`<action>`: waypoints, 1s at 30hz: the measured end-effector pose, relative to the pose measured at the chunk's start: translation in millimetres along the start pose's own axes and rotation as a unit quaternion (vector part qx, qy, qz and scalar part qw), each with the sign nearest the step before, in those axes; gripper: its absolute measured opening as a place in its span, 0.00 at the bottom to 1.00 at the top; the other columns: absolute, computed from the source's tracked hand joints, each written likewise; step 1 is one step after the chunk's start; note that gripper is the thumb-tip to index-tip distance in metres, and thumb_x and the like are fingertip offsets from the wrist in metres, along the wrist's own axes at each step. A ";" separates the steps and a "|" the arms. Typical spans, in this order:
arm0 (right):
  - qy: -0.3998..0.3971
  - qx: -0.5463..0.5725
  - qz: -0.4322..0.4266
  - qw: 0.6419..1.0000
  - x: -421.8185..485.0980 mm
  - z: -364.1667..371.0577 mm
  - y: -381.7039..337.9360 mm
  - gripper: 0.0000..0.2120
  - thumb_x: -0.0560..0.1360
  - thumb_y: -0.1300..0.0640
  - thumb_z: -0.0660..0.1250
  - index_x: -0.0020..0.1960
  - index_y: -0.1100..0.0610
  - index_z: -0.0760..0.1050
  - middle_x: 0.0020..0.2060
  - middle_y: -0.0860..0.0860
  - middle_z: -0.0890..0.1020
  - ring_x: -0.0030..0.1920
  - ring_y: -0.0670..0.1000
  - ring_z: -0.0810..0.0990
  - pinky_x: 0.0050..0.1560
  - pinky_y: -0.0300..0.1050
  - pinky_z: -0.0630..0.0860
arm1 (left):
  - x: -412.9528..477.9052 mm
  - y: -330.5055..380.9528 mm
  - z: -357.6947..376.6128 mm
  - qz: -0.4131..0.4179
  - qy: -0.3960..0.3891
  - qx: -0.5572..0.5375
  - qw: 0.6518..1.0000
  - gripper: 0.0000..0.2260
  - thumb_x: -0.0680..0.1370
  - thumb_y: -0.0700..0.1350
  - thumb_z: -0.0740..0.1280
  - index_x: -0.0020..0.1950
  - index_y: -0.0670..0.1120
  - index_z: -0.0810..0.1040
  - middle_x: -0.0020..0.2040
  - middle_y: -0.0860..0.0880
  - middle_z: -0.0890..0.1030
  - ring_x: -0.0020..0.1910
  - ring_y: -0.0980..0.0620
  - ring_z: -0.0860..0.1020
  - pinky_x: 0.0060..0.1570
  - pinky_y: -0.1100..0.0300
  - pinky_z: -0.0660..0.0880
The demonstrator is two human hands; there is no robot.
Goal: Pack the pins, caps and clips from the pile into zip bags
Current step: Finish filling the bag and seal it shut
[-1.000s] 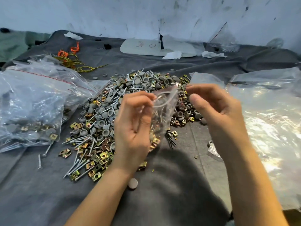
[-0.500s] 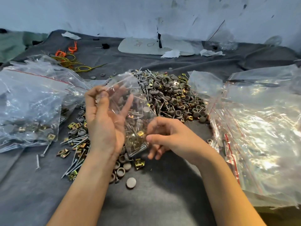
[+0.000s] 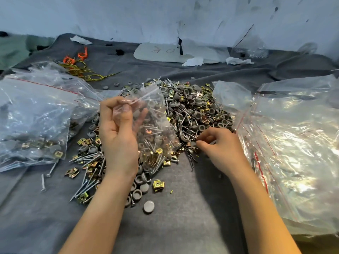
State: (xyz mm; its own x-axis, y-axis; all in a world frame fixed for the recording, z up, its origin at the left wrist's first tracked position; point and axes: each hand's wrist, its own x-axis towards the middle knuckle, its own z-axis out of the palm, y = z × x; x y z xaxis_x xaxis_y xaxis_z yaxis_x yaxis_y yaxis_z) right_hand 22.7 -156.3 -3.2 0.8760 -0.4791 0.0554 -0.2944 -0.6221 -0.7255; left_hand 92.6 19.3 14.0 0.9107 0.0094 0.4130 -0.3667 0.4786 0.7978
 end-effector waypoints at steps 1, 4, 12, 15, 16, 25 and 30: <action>-0.017 -0.015 -0.007 1.000 -0.5 -0.2 -0.9 0.05 0.73 0.56 0.71 0.41 0.47 0.78 0.33 0.44 0.78 0.36 0.48 0.78 0.38 0.41 0.72 | -0.3 -0.9 -0.3 0.011 -0.007 0.010 1.000 0.05 0.80 0.42 0.60 0.49 0.51 0.72 0.46 0.60 0.80 0.53 0.53 0.81 0.57 0.54 0.78; -0.069 -0.052 -0.036 0.996 -0.8 -0.4 -4.1 0.11 0.72 0.63 0.68 0.42 0.46 0.79 0.31 0.45 0.76 0.34 0.46 0.75 0.37 0.41 0.71 | -1.5 -1.8 0.4 0.027 -0.014 0.030 0.999 0.07 0.80 0.42 0.60 0.48 0.54 0.74 0.49 0.54 0.78 0.55 0.49 0.80 0.58 0.54 0.78; -0.101 -0.089 -0.095 0.986 -2.1 -1.2 -7.3 0.08 0.69 0.56 0.76 0.44 0.45 0.79 0.40 0.45 0.75 0.39 0.45 0.72 0.40 0.43 0.68 | -3.9 -3.5 0.8 0.024 -0.027 0.053 0.998 0.05 0.80 0.41 0.59 0.49 0.50 0.71 0.52 0.48 0.75 0.57 0.42 0.77 0.58 0.53 0.78; -0.099 -0.114 -0.114 0.982 -1.0 0.7 -7.9 0.06 0.70 0.55 0.75 0.44 0.48 0.79 0.42 0.45 0.72 0.43 0.47 0.71 0.43 0.41 0.66 | -5.4 -3.7 0.6 0.035 -0.032 0.062 0.997 0.05 0.81 0.40 0.59 0.50 0.50 0.71 0.52 0.48 0.75 0.57 0.43 0.77 0.58 0.52 0.78; -0.101 -0.121 -0.120 0.980 -1.0 1.4 -8.2 0.06 0.70 0.55 0.74 0.45 0.50 0.80 0.42 0.45 0.72 0.43 0.47 0.72 0.44 0.41 0.67 | -5.6 -3.7 0.7 0.039 -0.033 0.067 0.996 0.05 0.81 0.40 0.59 0.50 0.50 0.71 0.52 0.48 0.75 0.57 0.45 0.77 0.59 0.52 0.78; 0.059 -0.096 -0.085 0.990 0.2 1.0 -6.8 0.04 0.72 0.58 0.68 0.40 0.58 0.78 0.40 0.50 0.77 0.41 0.50 0.75 0.41 0.42 0.72 | -5.5 -6.4 -2.9 0.042 -0.042 0.087 0.994 0.05 0.80 0.40 0.62 0.51 0.50 0.74 0.48 0.55 0.81 0.52 0.54 0.82 0.56 0.56 0.78; 0.147 0.181 -0.141 0.962 -6.8 -16.2 -19.1 0.09 0.76 0.61 0.63 0.38 0.55 0.73 0.31 0.49 0.77 0.31 0.44 0.74 0.31 0.35 0.69 | -17.1 -3.5 4.6 0.079 -0.097 0.130 0.984 0.07 0.80 0.44 0.64 0.49 0.58 0.75 0.50 0.57 0.81 0.49 0.55 0.81 0.47 0.58 0.80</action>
State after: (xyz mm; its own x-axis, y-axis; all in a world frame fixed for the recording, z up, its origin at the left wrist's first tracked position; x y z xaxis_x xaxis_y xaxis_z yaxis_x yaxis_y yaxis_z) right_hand 16.2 -151.2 21.4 0.7398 -0.5108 0.4379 0.1379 -0.5220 -0.8418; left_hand 77.5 13.4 6.2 0.7936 -0.1145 0.5975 -0.5605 0.2445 0.7913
